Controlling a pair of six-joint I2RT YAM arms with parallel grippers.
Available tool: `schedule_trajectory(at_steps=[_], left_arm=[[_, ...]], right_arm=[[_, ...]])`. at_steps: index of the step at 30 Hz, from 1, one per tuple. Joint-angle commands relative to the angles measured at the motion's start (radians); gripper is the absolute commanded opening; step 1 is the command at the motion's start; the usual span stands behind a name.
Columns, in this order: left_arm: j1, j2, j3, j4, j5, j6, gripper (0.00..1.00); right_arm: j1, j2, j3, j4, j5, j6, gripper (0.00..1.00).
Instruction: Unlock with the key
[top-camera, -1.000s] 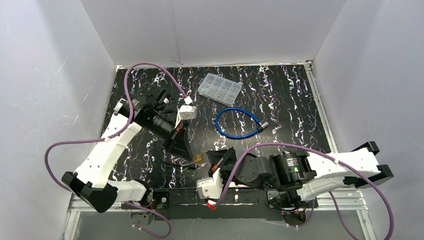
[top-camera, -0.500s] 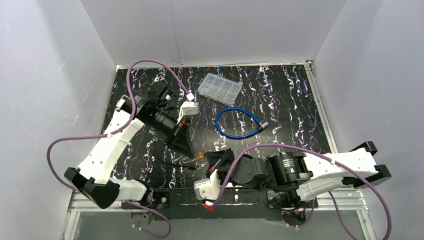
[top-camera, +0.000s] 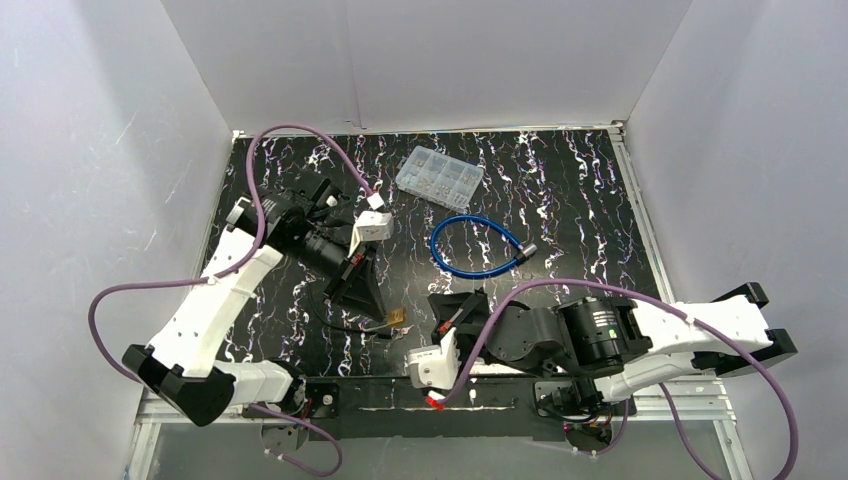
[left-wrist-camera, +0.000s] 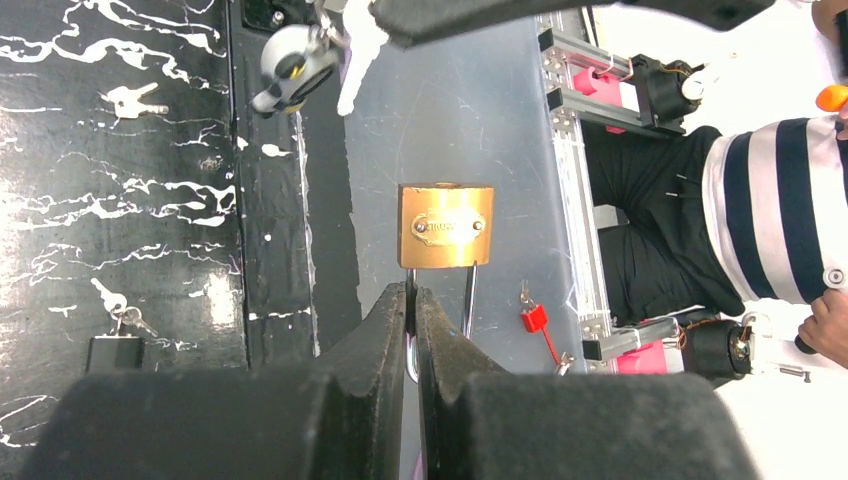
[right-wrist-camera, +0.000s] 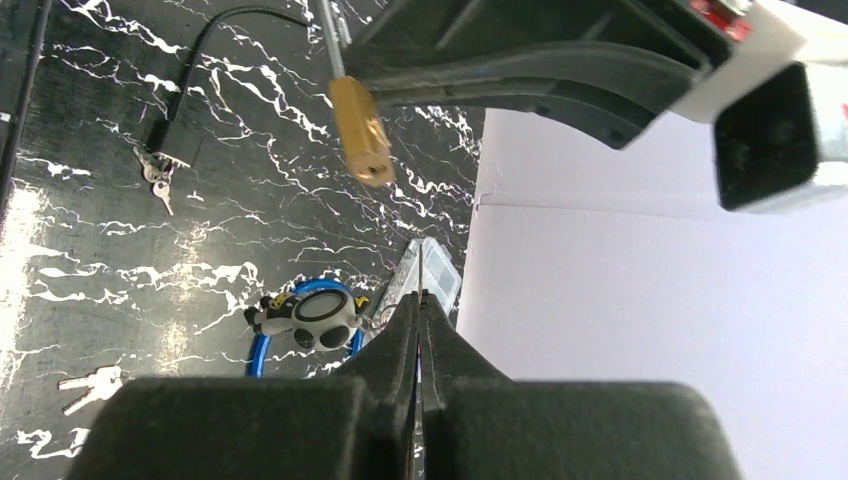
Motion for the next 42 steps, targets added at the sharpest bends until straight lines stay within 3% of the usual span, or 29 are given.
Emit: schedule_trajectory(at_steps=[1,42], left_arm=[[-0.005,-0.003,-0.020,-0.192,0.010,0.028,0.00],[-0.005,0.056,0.074,-0.165,0.057,-0.003,0.00]], right_arm=[[0.265,-0.042,0.036,0.007,0.049,0.021,0.01],[0.310,0.011,0.001,0.122,-0.018,0.013,0.01]])
